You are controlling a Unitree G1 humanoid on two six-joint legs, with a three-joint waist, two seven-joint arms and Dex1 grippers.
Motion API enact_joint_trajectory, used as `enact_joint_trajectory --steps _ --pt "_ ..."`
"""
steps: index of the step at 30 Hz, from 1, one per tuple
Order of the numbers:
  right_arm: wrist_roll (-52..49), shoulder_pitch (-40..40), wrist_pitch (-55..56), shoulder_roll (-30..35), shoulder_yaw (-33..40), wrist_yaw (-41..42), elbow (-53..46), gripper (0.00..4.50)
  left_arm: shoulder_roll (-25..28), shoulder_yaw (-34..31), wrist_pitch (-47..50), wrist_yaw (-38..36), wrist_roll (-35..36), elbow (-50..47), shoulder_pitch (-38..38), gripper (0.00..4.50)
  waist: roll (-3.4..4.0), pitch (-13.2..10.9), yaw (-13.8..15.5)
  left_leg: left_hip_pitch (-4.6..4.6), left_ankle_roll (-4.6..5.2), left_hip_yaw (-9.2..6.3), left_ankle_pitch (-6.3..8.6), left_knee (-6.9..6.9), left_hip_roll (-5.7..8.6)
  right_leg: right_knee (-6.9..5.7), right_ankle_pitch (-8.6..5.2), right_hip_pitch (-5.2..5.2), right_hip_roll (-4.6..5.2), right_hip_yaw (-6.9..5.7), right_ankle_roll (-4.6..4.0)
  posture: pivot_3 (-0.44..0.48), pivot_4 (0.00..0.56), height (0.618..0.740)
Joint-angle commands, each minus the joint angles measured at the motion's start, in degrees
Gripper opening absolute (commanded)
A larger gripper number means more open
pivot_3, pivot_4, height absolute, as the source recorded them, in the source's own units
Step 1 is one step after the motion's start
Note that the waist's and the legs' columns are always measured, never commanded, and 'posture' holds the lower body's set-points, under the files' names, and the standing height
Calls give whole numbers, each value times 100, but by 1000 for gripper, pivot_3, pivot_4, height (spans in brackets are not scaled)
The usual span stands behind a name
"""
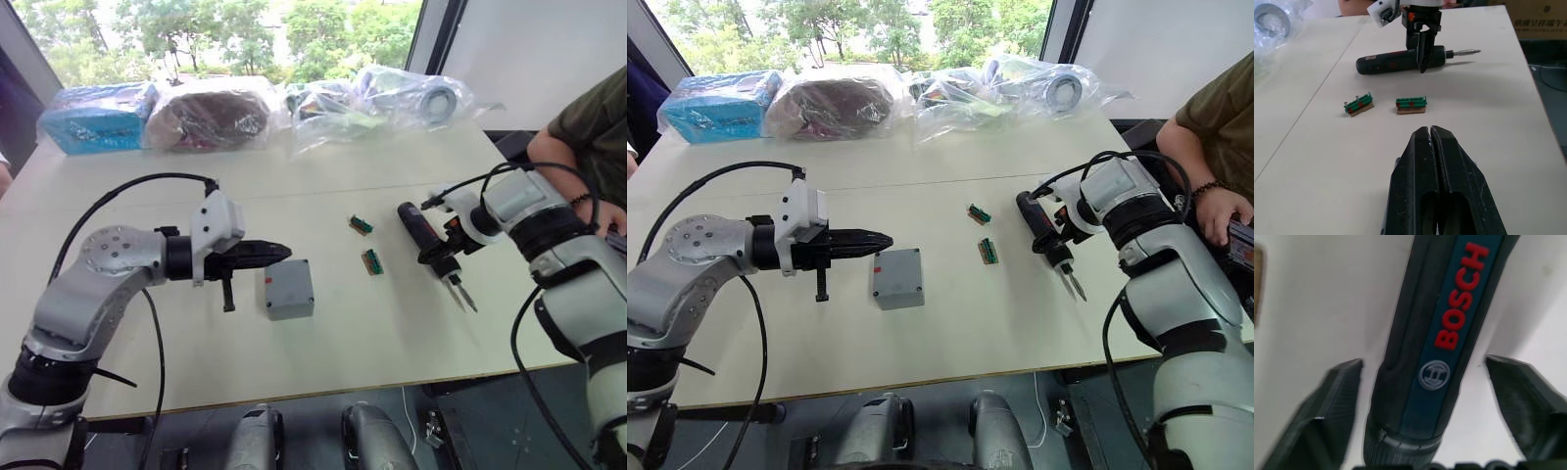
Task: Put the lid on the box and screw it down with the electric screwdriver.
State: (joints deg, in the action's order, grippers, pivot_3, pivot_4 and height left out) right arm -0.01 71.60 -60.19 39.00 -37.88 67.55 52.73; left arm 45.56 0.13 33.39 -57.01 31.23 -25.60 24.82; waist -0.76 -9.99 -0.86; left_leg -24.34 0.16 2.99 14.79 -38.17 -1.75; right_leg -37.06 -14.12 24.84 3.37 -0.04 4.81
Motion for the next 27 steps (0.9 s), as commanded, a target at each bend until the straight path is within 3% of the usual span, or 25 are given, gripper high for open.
enact_joint_trajectory --steps 1,3,8,11,15,18,20,27 --pt "327 200 347 -209 54 134 420 2492 99 -228 22 94 61 -241 -35 0 -1 1 -4 0 0 0 0 0 0 0 0 0 1 0 0 0 150 740" --pt "444 294 443 -322 145 132 617 1890 116 -244 32 127 67 -253 -53 0 -2 1 -7 4 0 -1 0 -1 0 0 0 -5 0 0 0 0 150 740" --pt "700 614 694 -343 454 -185 804 1825 193 -351 89 205 56 -260 -168 0 0 1 -33 9 -1 0 0 -2 0 -2 1 -8 0 0 0 0 150 740" --pt "719 727 883 -179 808 -462 252 1821 364 -617 232 227 155 -406 -540 0 16 -10 -27 4 -1 -2 0 1 -1 -5 1 3 2 5 0 0 150 740" --pt "-75 338 736 -181 2076 -616 -1829 1821 562 -761 192 191 103 -435 -954 0 33 -21 -36 -15 -1 0 -1 9 -2 -12 1 37 3 17 0 0 150 740" --pt "-973 -718 1107 -674 3351 -1051 -4479 1821 576 -657 169 187 55 -355 -1028 0 32 -20 -24 -15 -1 -2 -1 17 -8 -11 1 40 -8 22 -1 0 150 740" --pt "-1358 -1219 1257 -1143 3855 -1446 -5501 1821 569 -539 96 151 -39 -266 -1035 0 31 -19 -4 -12 -1 -8 -1 20 -12 -10 0 36 -15 19 -1 0 150 740" --pt "-2710 -2272 1254 -2872 4578 -2615 -7122 1821 301 -76 23 111 -190 79 -831 0 22 -14 110 -8 -20 -3 -12 -1 -4 -3 3 0 21 -5 -1 0 150 740"
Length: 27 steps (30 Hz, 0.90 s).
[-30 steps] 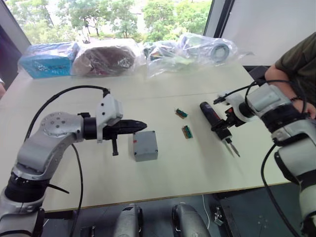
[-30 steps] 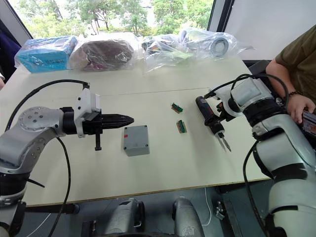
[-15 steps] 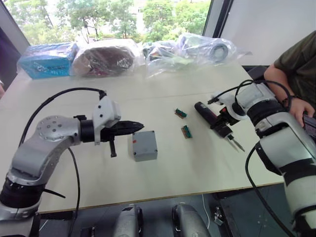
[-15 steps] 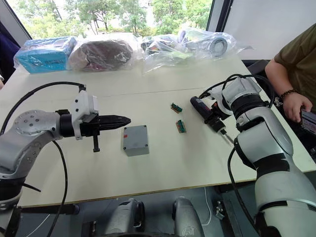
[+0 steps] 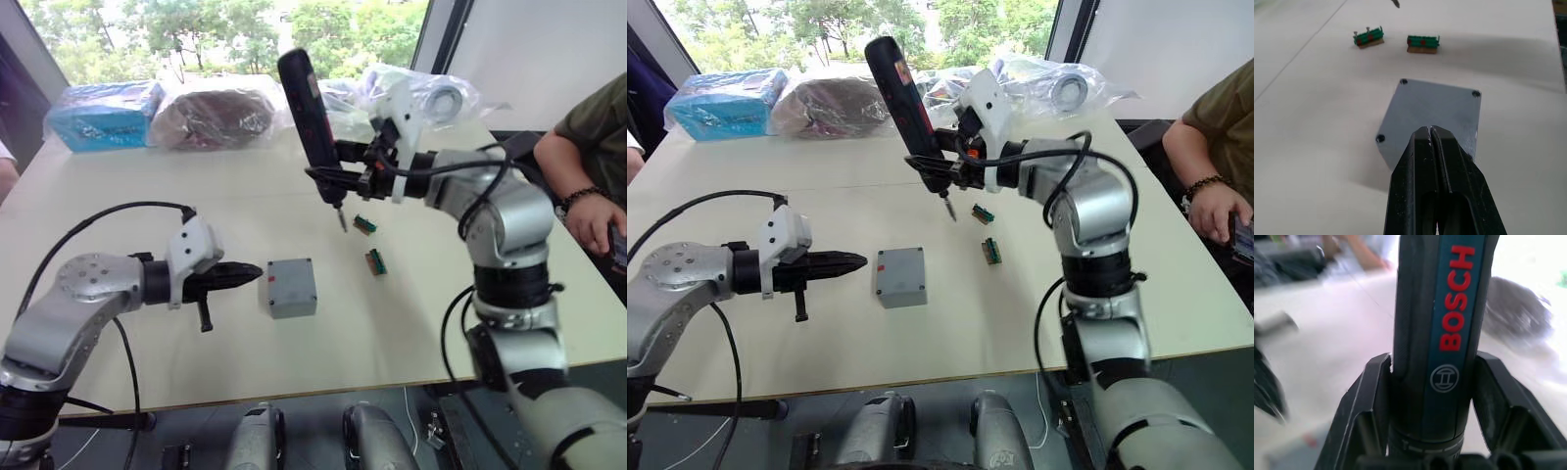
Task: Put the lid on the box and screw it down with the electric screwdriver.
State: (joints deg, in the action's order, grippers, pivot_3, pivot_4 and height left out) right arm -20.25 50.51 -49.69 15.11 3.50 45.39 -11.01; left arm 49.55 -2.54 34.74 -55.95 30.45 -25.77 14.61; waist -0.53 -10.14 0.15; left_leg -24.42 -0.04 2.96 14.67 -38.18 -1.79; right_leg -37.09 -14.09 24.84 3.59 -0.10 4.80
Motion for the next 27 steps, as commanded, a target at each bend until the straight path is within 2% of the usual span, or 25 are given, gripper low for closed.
enact_joint_trajectory --steps 1,8,16,27 --pt "-768 -311 247 -634 407 -501 -887 1821 -141 272 -136 -14 -152 171 232 0 -1 1 16 2 0 0 0 -4 2 1 0 -4 0 0 0 0 150 740" --pt "-673 -1230 882 -863 -214 -811 -1152 1821 -506 803 -371 -47 -583 798 482 0 -2 1 1 4 0 -5 0 -2 14 -1 1 -5 -6 -3 2 0 150 740" --pt "-457 -1625 1684 -1037 -441 -1272 -793 1821 -823 1114 -716 -121 -956 1494 678 0 -4 3 -88 7 0 -12 0 1 6 -3 0 -5 -19 -4 1 0 150 740" --pt "5 -1953 2594 -952 -786 -1423 -341 1821 -857 1227 -797 -258 -1132 1617 755 0 -4 3 -90 8 0 -12 0 2 5 -2 0 -5 -19 -3 1 0 150 740"
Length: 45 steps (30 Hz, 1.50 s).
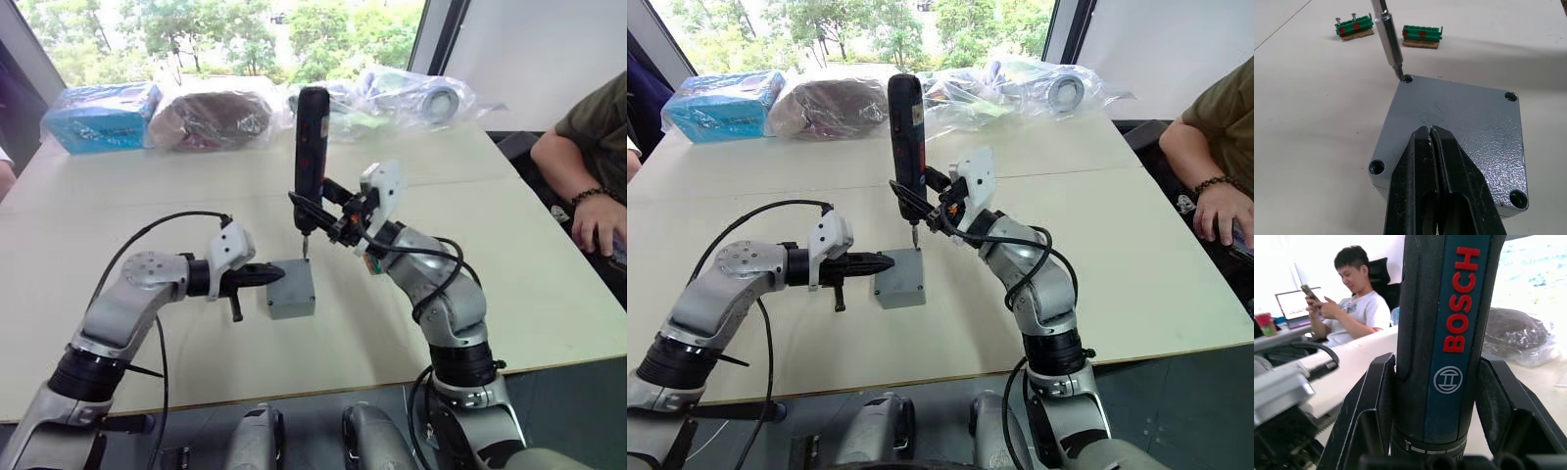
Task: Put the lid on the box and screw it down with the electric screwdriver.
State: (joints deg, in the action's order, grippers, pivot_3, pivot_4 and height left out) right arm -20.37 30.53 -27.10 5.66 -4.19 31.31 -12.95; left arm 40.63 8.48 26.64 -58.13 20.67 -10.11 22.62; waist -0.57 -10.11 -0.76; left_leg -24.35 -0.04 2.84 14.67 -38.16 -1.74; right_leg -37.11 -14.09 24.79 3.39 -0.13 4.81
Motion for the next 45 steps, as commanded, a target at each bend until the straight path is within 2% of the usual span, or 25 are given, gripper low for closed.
enact_joint_trajectory --steps 1,16,23,45 --pt "25 33 366 -6 -32 -21 -135 1821 33 122 8 -49 -167 51 -51 0 0 0 1 0 0 0 0 0 0 0 0 0 0 0 0 0 150 740" --pt "-297 282 146 106 47 -75 -566 1821 15 111 10 -70 -208 46 -47 0 0 0 1 1 0 -1 0 0 -2 -1 0 0 0 0 0 0 150 740" --pt "-349 137 39 199 -71 -62 -681 1821 3 114 30 -50 -203 -27 -84 0 0 0 5 1 0 -1 0 0 -2 0 0 -2 1 0 0 0 150 740" --pt "28 -197 605 300 -367 -19 -360 1821 55 79 99 -56 -243 -111 -181 0 -1 0 4 2 0 -1 0 0 -2 0 0 -2 1 0 0 0 150 740"
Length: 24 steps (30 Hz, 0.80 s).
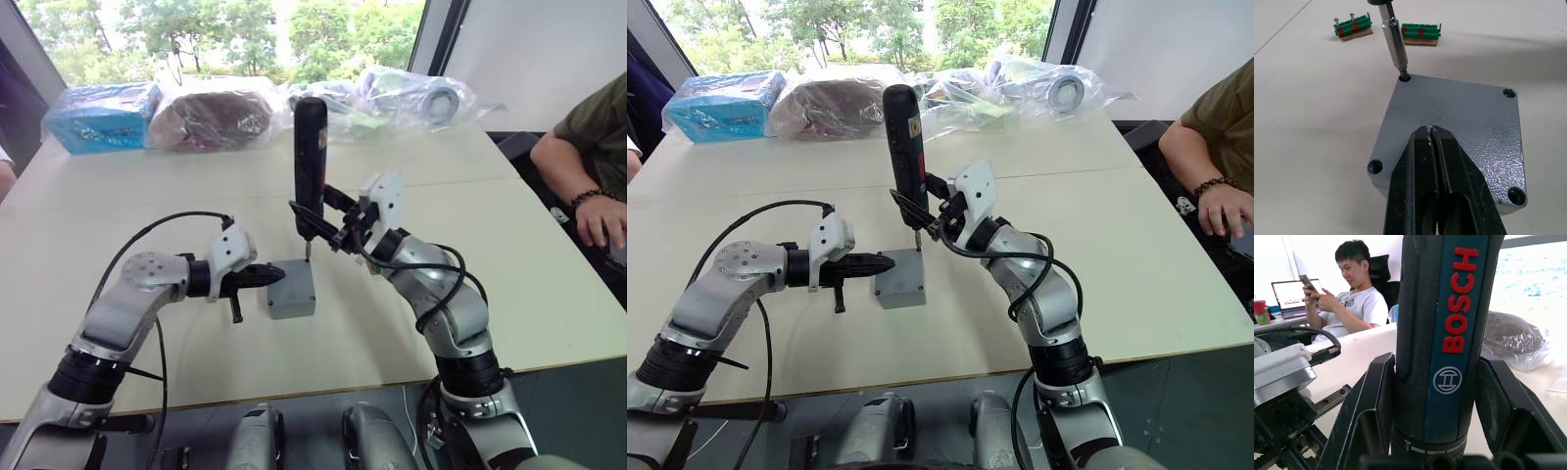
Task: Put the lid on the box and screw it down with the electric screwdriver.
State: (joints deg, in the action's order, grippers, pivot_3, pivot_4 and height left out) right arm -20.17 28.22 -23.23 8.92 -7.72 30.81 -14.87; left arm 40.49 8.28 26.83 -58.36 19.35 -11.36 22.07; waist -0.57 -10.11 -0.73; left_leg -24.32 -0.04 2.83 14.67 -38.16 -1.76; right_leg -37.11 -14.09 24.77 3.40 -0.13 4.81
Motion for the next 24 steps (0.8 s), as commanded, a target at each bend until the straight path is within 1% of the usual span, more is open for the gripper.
enact_joint_trajectory --steps 1,14,19,21,24 --pt "6 33 220 -25 -27 38 -173 1821 77 99 74 -41 -117 29 -119 0 0 0 1 0 0 0 0 0 0 0 0 0 0 0 0 0 150 740" --pt "116 -146 132 78 -338 155 -275 1821 75 87 94 -31 -136 67 -124 0 -2 2 -2 20 0 0 0 2 0 1 -1 -16 0 0 -1 0 150 740" --pt "116 -258 -151 178 -376 135 -171 1821 63 131 115 -17 -140 -13 -196 0 -5 7 -2 32 0 -1 0 4 -1 1 -1 -26 0 1 -1 0 150 740" --pt "32 -335 -352 160 -356 93 -147 1821 67 160 100 -22 -165 -21 -225 0 -11 19 -2 42 1 -2 1 6 -2 1 -1 -33 0 3 -1 0 150 740" --pt "100 -447 -372 240 -461 174 -117 1821 62 177 69 -29 -194 19 -238 0 -29 41 0 67 1 -4 1 15 -3 4 -4 -54 1 5 -4 0 150 740"
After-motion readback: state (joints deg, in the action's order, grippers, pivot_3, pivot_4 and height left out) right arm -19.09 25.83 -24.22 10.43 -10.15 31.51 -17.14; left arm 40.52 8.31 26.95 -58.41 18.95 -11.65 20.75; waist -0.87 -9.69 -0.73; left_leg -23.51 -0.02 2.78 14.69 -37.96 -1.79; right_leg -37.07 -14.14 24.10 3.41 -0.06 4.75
